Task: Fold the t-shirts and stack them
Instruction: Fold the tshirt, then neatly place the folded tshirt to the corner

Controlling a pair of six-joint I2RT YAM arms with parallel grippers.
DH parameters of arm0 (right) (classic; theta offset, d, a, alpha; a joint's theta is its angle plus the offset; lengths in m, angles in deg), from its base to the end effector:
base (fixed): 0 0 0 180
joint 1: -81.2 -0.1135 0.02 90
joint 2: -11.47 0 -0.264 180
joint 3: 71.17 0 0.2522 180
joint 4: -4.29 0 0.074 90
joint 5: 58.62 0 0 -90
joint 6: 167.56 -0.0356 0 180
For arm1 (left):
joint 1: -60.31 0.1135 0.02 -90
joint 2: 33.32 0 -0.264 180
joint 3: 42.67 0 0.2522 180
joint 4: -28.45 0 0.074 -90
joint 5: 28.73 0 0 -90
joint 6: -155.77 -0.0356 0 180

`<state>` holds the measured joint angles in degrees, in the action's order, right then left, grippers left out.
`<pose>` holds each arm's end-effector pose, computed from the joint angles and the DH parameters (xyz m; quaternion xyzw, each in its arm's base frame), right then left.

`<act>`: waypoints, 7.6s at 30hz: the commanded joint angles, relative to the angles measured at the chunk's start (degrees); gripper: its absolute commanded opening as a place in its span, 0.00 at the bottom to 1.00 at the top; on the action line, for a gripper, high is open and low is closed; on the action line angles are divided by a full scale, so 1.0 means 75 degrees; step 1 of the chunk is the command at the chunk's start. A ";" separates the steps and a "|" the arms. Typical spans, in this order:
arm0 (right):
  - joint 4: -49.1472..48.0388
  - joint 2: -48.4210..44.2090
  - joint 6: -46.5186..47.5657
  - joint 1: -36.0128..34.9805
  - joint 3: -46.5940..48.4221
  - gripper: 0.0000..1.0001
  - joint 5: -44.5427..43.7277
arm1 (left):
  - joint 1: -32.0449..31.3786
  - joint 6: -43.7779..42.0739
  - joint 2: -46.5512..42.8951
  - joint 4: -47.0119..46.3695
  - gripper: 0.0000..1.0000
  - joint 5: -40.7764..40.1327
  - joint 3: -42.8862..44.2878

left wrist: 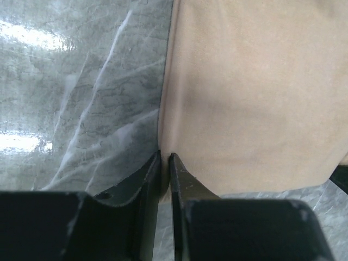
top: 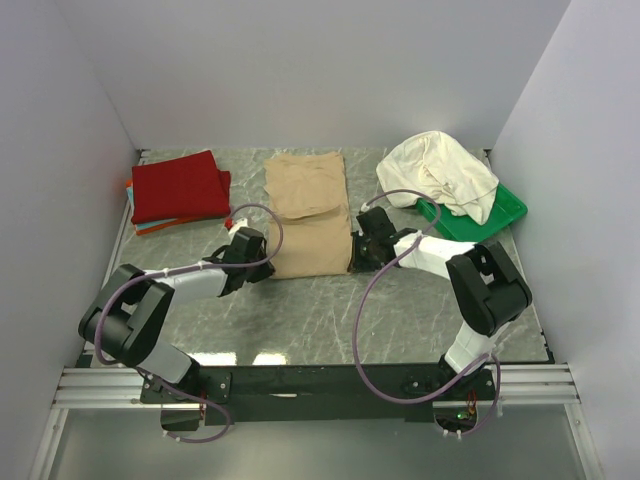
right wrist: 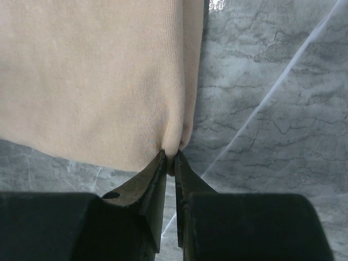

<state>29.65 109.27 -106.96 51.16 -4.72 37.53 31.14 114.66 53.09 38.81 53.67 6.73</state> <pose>0.2848 0.1691 0.1524 -0.0207 0.9566 0.1864 0.2229 0.2458 -0.1318 0.1448 -0.1829 0.9117 -0.1804 0.3206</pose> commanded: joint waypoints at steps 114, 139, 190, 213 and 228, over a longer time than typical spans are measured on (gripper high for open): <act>0.2708 -0.0971 0.0604 0.0302 0.4025 0.00 -0.2133 | 0.0841 -0.1057 -0.1269 0.1356 0.00 0.1879 0.2666; 0.3517 0.3330 0.1331 0.0982 0.8982 0.00 -0.1699 | 0.2494 -0.1303 0.2411 0.0711 0.00 0.3286 0.4646; -0.0058 0.1783 0.1460 0.0818 0.4166 0.64 0.1031 | 0.2201 -0.0074 0.1779 -0.1620 0.76 0.3871 0.2022; 0.0106 0.2663 0.1179 0.0689 0.4026 0.63 0.1254 | 0.1745 0.0642 0.3255 -0.1926 0.80 0.3603 0.2397; 0.0177 0.2628 0.1202 0.0549 0.3839 0.63 0.1254 | 0.1358 0.0432 0.3678 -0.1071 0.19 0.2596 0.3006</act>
<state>31.09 129.21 -97.65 56.07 25.40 46.12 41.85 120.32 79.67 24.02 77.65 28.39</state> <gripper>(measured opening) 0.626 0.218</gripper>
